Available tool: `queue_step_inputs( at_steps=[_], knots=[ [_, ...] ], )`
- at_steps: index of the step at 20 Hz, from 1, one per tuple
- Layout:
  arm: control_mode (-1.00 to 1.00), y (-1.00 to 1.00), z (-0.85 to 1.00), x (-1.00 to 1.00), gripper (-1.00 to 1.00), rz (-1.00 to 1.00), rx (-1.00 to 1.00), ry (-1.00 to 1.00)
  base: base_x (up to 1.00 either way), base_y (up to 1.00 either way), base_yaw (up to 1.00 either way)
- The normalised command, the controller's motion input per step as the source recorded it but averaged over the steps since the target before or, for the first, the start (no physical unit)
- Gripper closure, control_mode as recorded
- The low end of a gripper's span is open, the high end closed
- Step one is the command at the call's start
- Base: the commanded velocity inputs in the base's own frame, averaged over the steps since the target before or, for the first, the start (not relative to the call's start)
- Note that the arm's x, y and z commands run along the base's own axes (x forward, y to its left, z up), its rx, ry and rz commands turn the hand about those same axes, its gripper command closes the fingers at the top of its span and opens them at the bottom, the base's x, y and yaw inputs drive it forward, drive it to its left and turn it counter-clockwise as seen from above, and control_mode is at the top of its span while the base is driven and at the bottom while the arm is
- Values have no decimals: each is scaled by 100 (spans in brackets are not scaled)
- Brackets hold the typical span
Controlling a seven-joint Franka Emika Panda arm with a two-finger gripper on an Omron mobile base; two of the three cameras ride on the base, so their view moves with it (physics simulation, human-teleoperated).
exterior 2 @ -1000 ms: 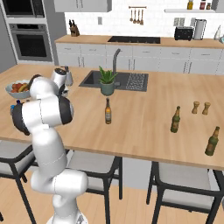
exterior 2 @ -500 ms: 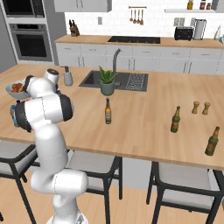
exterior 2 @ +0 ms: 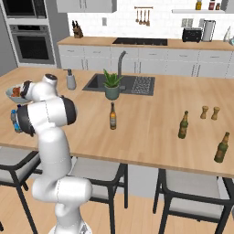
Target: Move the plastic bottles in the middle to the plastics group, and the glass bottles in the middle to the glass group.
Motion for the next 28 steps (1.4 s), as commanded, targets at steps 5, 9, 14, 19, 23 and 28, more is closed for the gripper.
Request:
queue_step_inputs(
  at_steps=[5,9,14,19,23,28],
  knots=[
    [-100,13,0,-20,100,2,0,-8,0,0,0],
    [-100,21,-2,-1,100,0,0,-14,0,0,0],
    [-100,32,0,-4,100,0,0,-3,0,0,0],
    [-100,21,0,-6,100,0,0,0,0,0,0],
    [-100,16,-4,0,100,0,0,0,0,0,0],
    [-100,14,-3,0,100,0,0,0,0,0,0]
  ],
)
